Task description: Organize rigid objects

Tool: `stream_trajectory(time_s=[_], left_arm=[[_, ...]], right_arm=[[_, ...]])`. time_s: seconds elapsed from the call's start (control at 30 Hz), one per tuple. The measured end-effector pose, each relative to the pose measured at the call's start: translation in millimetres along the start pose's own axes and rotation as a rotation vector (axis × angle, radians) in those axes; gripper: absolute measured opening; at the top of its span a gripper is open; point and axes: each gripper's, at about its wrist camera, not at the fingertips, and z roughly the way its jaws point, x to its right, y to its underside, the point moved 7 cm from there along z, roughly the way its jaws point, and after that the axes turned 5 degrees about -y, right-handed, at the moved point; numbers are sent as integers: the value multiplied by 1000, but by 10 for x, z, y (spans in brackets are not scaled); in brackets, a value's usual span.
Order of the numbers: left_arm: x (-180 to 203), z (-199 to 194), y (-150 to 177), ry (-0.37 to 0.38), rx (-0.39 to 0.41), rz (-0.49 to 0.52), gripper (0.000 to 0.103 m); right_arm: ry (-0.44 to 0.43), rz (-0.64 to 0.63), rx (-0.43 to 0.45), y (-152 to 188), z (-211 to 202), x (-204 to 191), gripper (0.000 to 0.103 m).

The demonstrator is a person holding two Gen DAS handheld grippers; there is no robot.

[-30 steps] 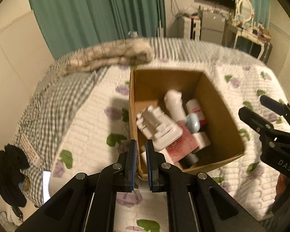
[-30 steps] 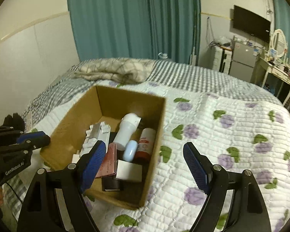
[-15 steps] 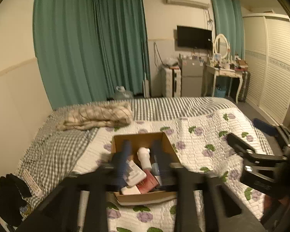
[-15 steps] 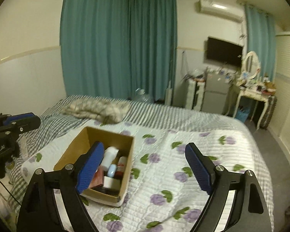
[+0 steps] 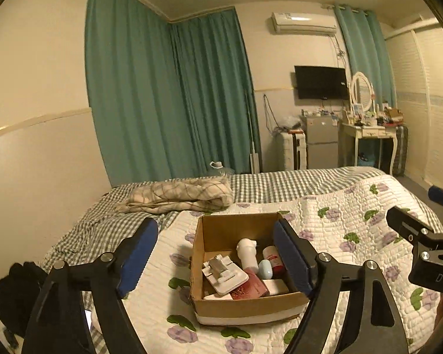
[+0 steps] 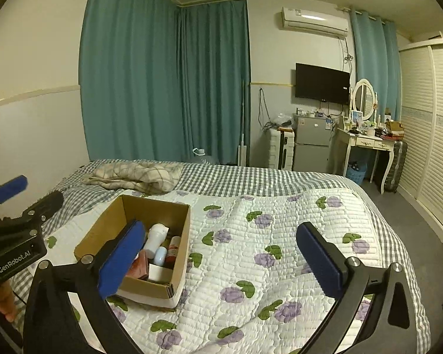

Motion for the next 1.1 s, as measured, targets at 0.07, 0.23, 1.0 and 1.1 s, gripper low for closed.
stream_trajectory(time_s=[0.07,0.23,1.0,1.1], left_arm=[[-1,4,27,0,-12,-16,86],[45,-31,103,-17,-2,-8,89],[11,-122,138,-15,-29,10,91],[20,-123,145,-21,-33,14,91]], right_arm=[[-10,6,-3,45,14,-2,103],[-13,27,-17,124,59,17,103],[17,19,-1,67,2,-43,103],[21,17,-17,83,25,-52,103]])
